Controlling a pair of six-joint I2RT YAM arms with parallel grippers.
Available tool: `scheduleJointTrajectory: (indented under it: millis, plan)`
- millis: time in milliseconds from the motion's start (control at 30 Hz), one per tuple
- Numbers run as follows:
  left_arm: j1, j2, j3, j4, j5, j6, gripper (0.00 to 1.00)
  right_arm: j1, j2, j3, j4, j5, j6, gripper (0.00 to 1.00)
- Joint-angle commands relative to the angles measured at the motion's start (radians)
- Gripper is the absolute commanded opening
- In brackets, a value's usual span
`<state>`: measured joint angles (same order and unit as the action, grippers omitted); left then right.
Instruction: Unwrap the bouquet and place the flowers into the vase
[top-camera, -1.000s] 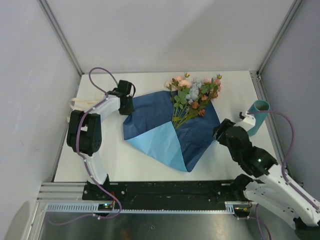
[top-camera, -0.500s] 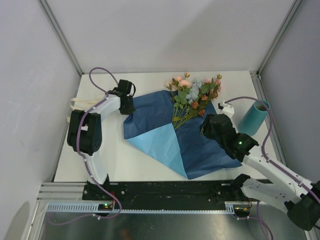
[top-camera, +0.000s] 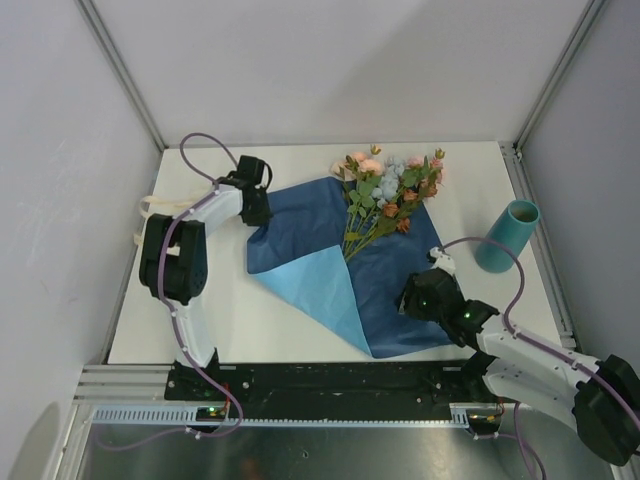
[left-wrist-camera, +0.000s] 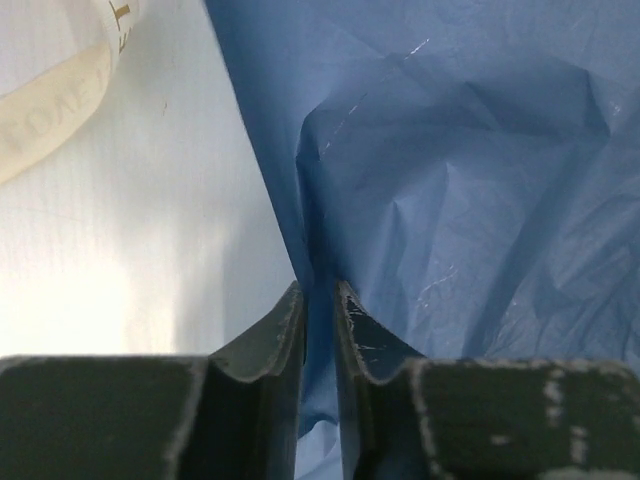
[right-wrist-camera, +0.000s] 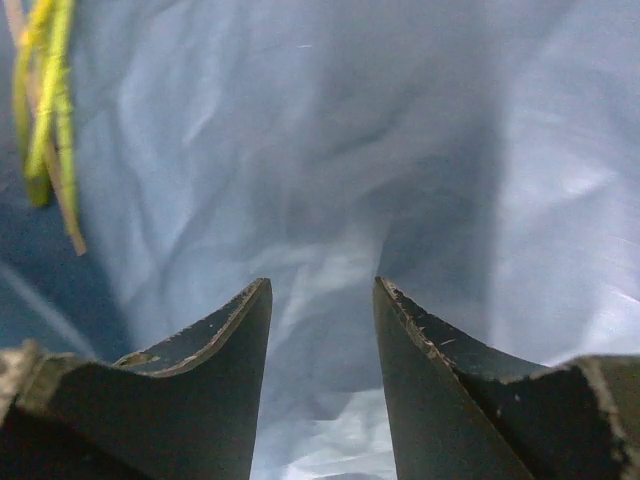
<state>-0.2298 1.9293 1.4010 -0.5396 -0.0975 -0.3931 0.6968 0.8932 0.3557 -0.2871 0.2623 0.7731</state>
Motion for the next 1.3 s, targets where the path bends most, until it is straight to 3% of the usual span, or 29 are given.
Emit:
scheduleJointTrajectory:
  millis: [0,67,133,400,667,967,1267]
  plan:
    - [0.012,-0.031,0.038,0.011,0.013,-0.013,0.32,0.041,0.022,0.008,0.306,-0.166,-0.091,0.51]
    - [0.014,-0.067,0.046,0.003,0.015,-0.016,0.55,0.081,0.062,0.03,0.365,-0.199,-0.113,0.51]
    - [0.015,-0.104,0.07,-0.02,0.022,-0.014,0.68,0.124,0.111,0.057,0.413,-0.209,-0.123,0.5]
    - [0.014,-0.342,0.104,-0.106,0.062,0.042,0.86,0.304,0.349,0.224,0.519,-0.248,-0.162,0.44]
    - [-0.041,-0.656,-0.21,-0.084,0.244,-0.038,0.78,0.531,0.49,0.317,0.461,-0.167,-0.226,0.44]
    - [-0.109,-0.859,-0.532,-0.059,0.207,-0.252,0.68,0.613,0.599,0.328,0.321,-0.028,-0.147,0.44]
    - [-0.108,-1.008,-0.804,-0.048,0.108,-0.531,0.51,0.638,0.54,0.328,0.238,0.082,-0.063,0.43]
